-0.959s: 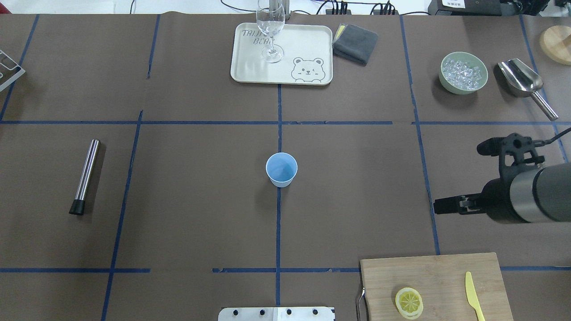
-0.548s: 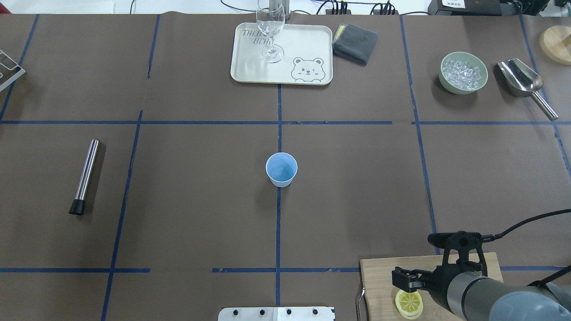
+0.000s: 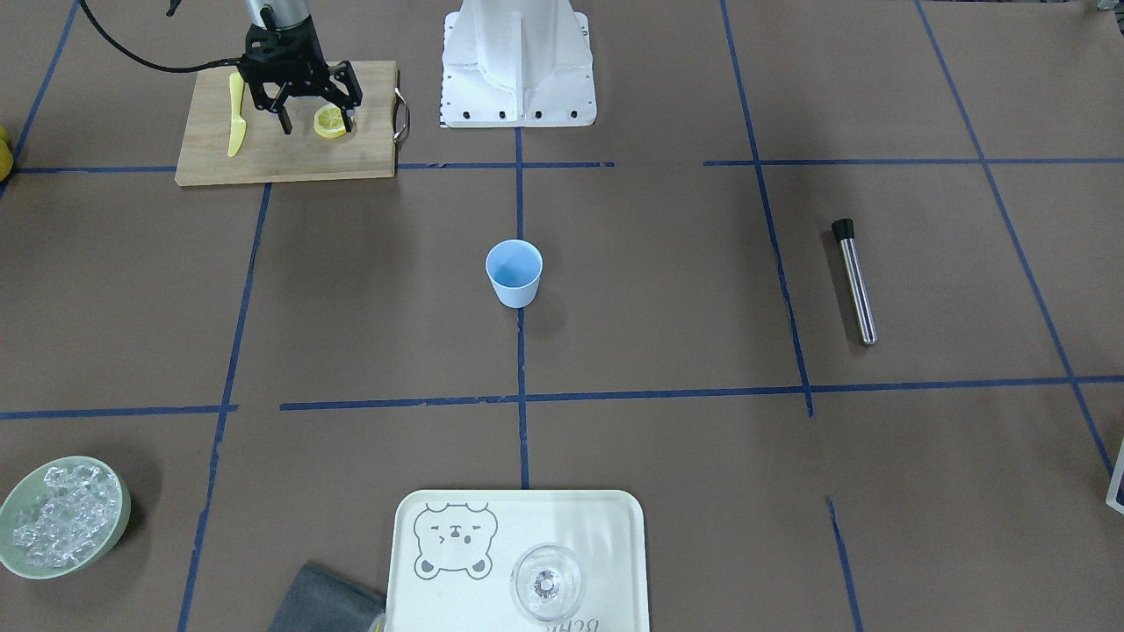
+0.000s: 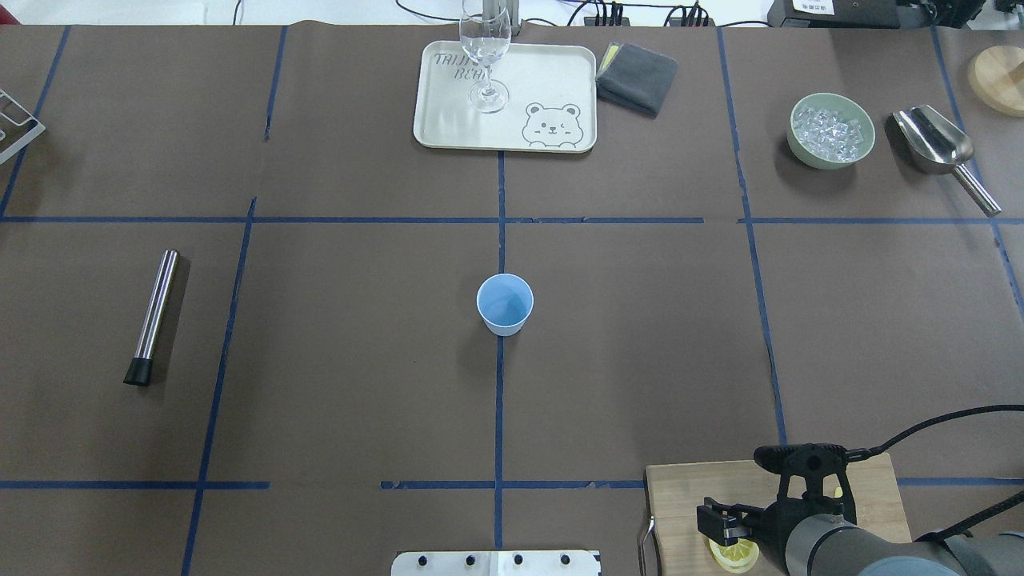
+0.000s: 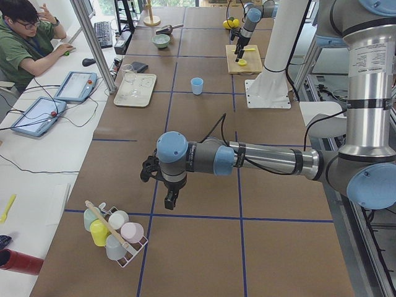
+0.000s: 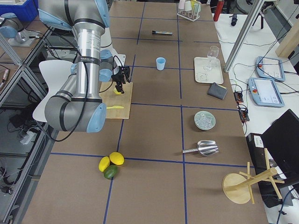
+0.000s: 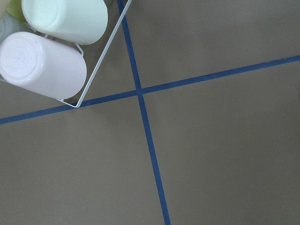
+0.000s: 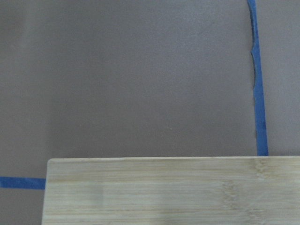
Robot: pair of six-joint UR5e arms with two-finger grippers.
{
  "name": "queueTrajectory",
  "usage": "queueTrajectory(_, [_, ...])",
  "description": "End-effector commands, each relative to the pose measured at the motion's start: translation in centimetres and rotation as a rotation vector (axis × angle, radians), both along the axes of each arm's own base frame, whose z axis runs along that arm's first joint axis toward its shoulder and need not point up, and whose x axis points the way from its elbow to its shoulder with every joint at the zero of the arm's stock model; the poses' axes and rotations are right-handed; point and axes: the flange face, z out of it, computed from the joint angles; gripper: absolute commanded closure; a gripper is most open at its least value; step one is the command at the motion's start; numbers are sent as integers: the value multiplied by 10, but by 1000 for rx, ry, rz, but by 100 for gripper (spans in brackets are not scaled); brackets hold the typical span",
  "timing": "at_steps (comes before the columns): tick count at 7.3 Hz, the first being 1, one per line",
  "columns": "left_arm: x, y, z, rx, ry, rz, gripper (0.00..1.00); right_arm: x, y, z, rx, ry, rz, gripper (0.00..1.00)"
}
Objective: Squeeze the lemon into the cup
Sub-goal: 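Lower the right gripper and grasp the yellow lemon slice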
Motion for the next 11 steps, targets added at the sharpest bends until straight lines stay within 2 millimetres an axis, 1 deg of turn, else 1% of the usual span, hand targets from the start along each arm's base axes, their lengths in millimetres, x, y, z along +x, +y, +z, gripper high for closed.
queueTrajectory(1, [0,-1,-2,3,-1,-1,0,-8,8,-4,0,-8,-18,2])
queueTrajectory(3, [0,-1,-1,2,-3,-1,0,-11,16,-2,2,-1,-38,4])
queueTrajectory(4, [0,-1,-1,2,-3,-1,0,-12,18,3,2,10,-41,6])
queueTrajectory(9, [-1,0,1,-3,-3,-3,0,-17,28,8,2,19,-65,10])
queueTrajectory(11, [-1,0,1,-3,-3,-3,0,-18,31,8,1,19,-72,13])
